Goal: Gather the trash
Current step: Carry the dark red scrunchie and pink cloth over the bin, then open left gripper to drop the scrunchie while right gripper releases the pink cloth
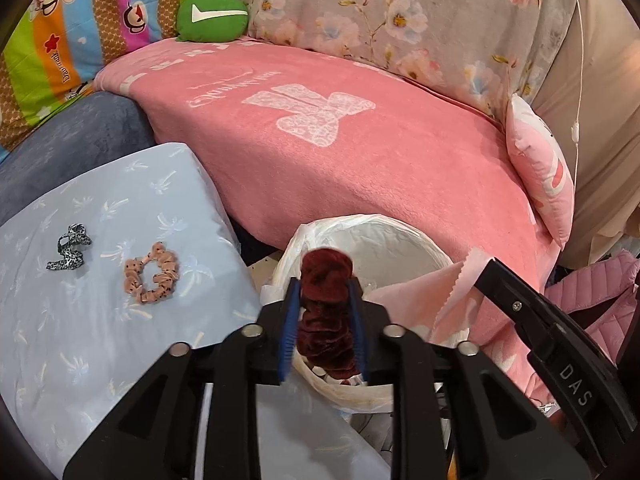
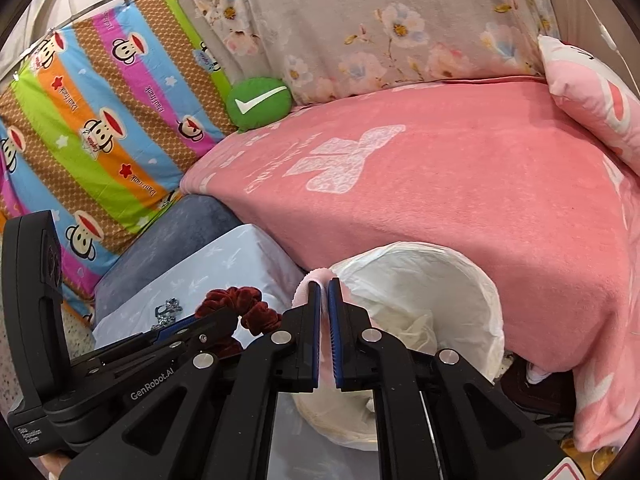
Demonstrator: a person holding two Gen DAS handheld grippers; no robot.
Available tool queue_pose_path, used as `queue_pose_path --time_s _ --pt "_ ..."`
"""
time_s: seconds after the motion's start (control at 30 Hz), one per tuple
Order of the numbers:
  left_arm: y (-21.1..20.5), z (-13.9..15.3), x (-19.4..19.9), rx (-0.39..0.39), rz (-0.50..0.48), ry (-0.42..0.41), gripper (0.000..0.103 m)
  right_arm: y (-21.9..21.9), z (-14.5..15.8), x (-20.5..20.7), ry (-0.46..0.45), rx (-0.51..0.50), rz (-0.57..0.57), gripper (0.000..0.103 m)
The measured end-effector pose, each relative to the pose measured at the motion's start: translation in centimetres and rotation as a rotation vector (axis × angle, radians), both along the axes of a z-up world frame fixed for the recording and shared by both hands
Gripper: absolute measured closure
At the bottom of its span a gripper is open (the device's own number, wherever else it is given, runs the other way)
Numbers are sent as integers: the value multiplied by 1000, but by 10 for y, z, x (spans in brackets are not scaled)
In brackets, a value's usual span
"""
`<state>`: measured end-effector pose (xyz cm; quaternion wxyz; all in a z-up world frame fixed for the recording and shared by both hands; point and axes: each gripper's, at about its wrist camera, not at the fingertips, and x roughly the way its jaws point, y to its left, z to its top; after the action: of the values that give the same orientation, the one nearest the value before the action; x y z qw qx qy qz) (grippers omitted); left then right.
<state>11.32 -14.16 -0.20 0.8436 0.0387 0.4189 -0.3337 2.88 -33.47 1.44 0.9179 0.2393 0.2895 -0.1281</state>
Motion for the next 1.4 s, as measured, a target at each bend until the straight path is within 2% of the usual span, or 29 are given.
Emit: queue_pose_path --time_s 0.07,0.1,0.53,0.7,0.93,1.17,1.4 --pt "-3 2 -3 2 15 -19 52 -5 -2 -1 3 5 -8 95" --pt "-3 3 -4 0 20 -31 50 -6 -3 -1 6 7 -10 95" --pt "-2 -11 -12 43 -7 -57 50 -8 -19 6 43 22 -10 91" --pt "-5 -27 -23 61 -68 -49 50 -7 -19 9 55 32 6 90" --pt "-24 -37 -41 70 -192 -62 50 -9 -16 15 107 35 42 81" --pt "-41 -41 -31 48 -192 -32 50 -7 -18 13 142 32 73 75" --pt "-49 -46 -13 72 -118 -9 51 -9 -19 -3 159 37 76 64"
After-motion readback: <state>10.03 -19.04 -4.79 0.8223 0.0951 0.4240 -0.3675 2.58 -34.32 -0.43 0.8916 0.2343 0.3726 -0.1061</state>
